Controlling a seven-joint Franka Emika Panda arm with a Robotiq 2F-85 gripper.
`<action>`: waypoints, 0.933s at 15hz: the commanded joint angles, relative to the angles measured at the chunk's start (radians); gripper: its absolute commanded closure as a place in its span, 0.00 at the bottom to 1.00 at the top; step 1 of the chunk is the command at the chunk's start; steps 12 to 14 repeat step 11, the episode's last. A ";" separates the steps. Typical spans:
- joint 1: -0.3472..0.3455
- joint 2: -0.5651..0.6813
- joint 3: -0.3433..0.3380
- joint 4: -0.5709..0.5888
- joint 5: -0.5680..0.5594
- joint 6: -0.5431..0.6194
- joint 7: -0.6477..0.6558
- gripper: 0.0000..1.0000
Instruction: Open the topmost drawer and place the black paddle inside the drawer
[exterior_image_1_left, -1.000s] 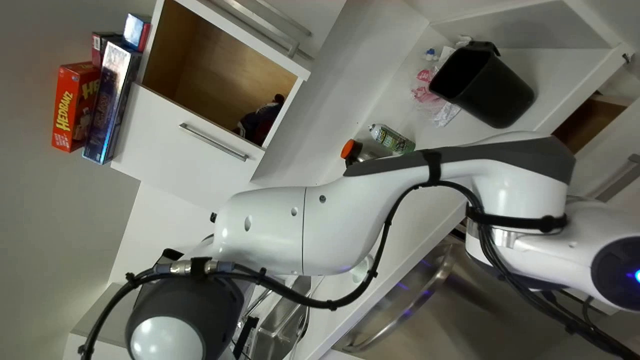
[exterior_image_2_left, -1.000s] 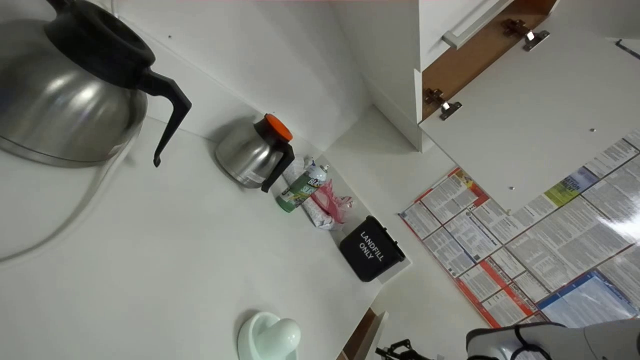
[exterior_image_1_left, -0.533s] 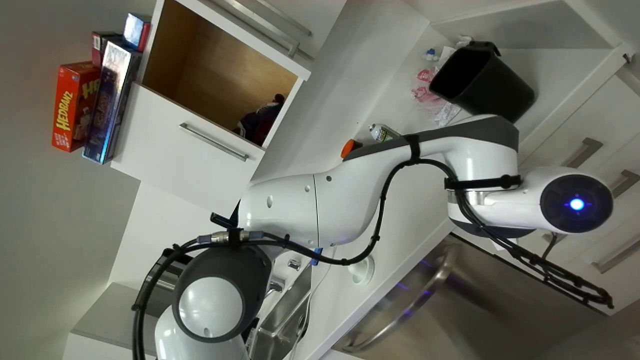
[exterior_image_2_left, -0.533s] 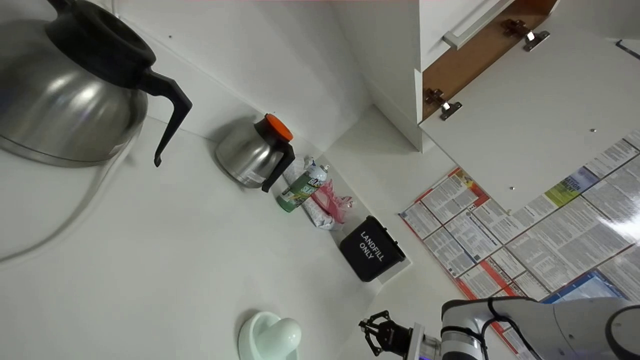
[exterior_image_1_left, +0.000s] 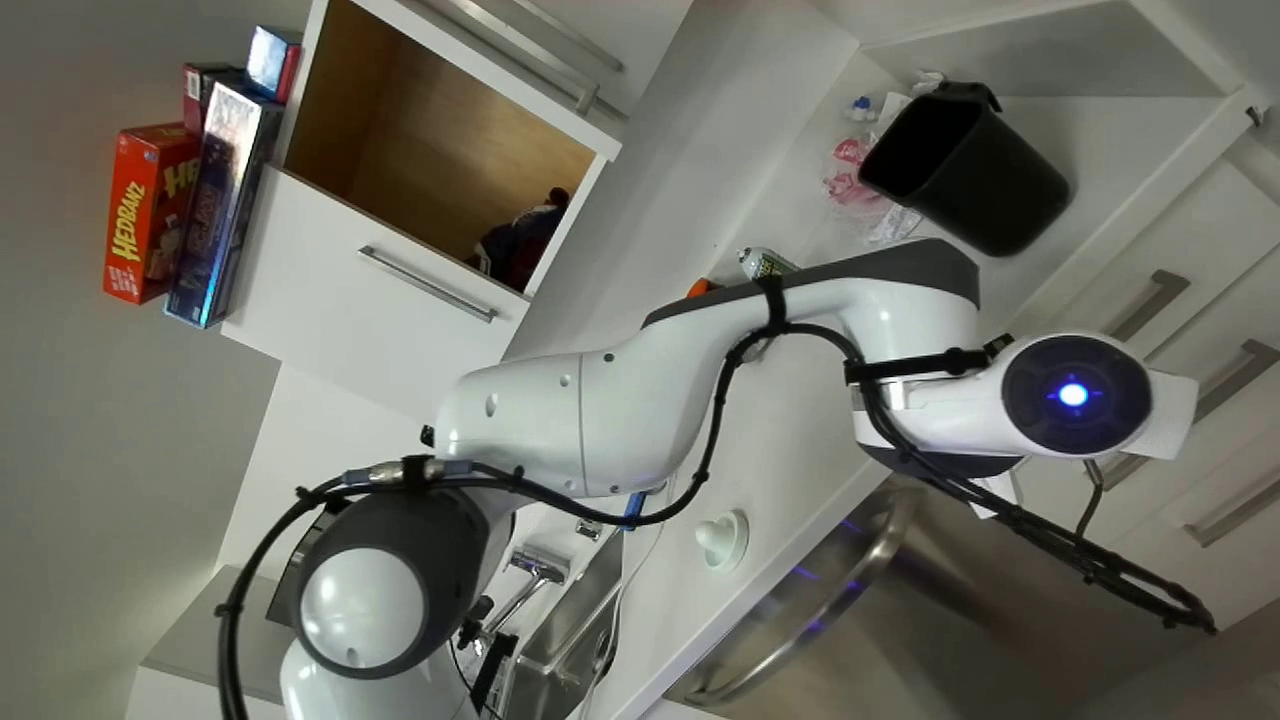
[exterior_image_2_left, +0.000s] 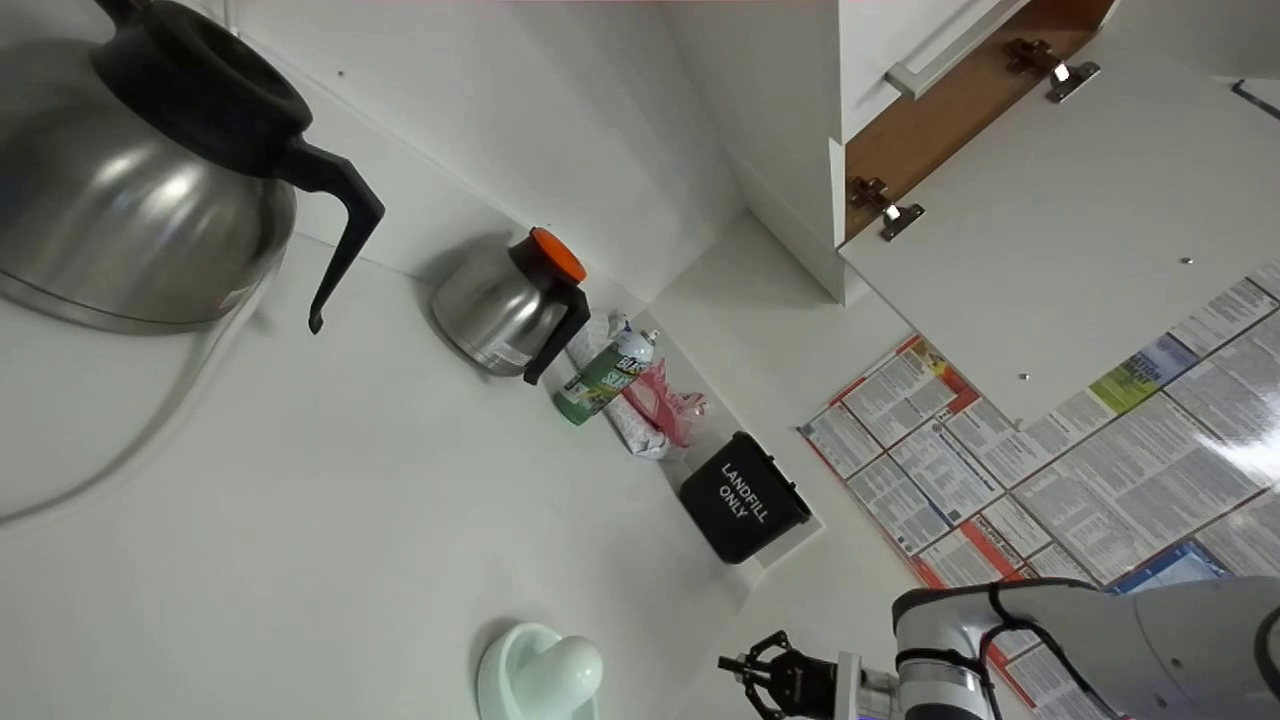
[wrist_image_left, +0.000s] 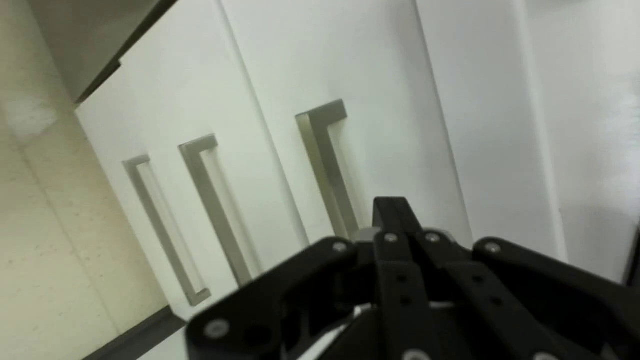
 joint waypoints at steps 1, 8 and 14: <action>0.075 -0.232 -0.065 -0.234 -0.132 0.137 0.001 1.00; 0.133 -0.614 -0.068 -0.572 -0.484 0.472 0.053 1.00; 0.125 -0.718 -0.046 -0.662 -0.624 0.545 0.126 1.00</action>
